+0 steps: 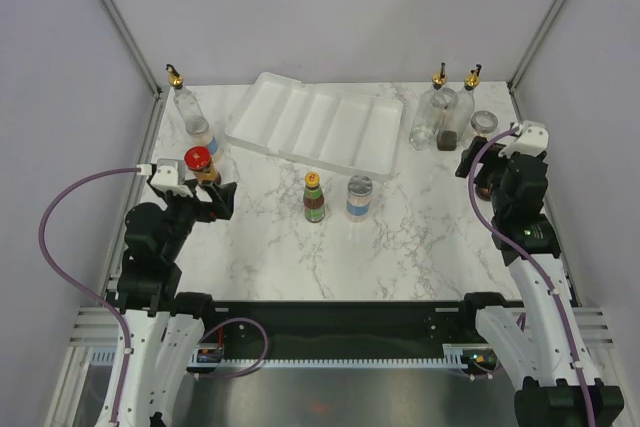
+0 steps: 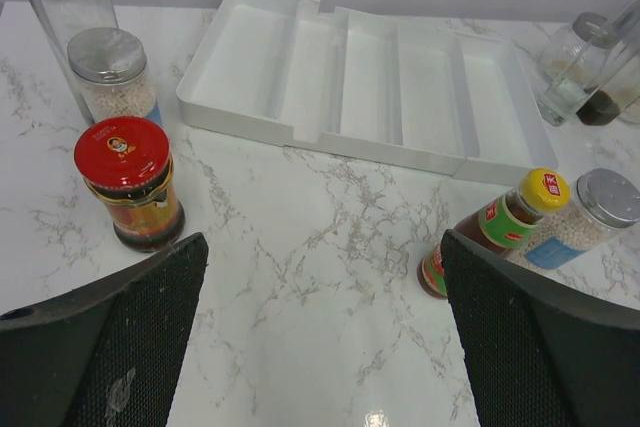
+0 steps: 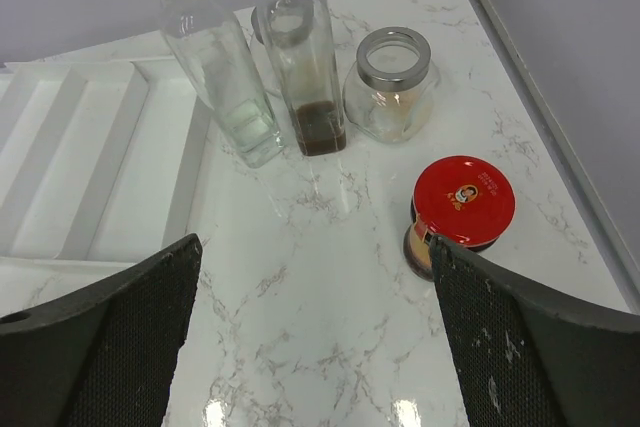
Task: Organize the condiment bottles
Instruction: Pick up the bottle from the center of the board.
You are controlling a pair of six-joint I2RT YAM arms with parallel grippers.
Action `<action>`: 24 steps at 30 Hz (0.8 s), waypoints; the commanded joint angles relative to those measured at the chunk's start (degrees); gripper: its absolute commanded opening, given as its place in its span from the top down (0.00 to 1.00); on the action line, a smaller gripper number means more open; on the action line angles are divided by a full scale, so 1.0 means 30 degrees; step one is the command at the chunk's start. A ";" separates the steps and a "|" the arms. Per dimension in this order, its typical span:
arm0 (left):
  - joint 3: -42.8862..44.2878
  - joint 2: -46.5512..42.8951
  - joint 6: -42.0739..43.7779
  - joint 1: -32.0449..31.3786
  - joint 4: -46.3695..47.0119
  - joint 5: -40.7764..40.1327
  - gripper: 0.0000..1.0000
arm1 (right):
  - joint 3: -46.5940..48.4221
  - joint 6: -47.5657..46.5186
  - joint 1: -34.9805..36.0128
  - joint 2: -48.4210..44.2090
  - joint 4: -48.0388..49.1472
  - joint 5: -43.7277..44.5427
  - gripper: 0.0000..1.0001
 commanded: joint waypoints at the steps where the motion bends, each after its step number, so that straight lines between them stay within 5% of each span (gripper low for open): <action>1: -0.0005 0.0075 -0.0320 0.0033 0.0482 0.0220 0.00 | 0.0154 0.0004 -0.0083 -0.0358 0.0403 -0.0052 0.02; 4: 0.0054 0.0104 -0.0465 0.0033 0.0482 -0.0278 0.00 | -0.0021 -0.0846 -0.0083 -0.0563 0.0491 -0.2213 0.02; 9: 0.0229 0.0280 -0.0847 0.0033 0.0424 -0.1479 0.00 | -0.0168 -0.5167 -0.0083 -0.0535 0.0404 -0.9873 0.02; 15: 0.2013 0.2385 -0.1988 0.0033 -0.0863 -0.3120 0.00 | -0.0546 -0.8403 -0.0112 0.0344 -0.0679 -1.4547 0.02; 24: 0.6964 0.8150 -0.3598 0.0120 -0.2856 -0.4938 0.00 | -0.0755 -0.9637 -0.0112 0.0081 -0.1647 -1.4703 0.02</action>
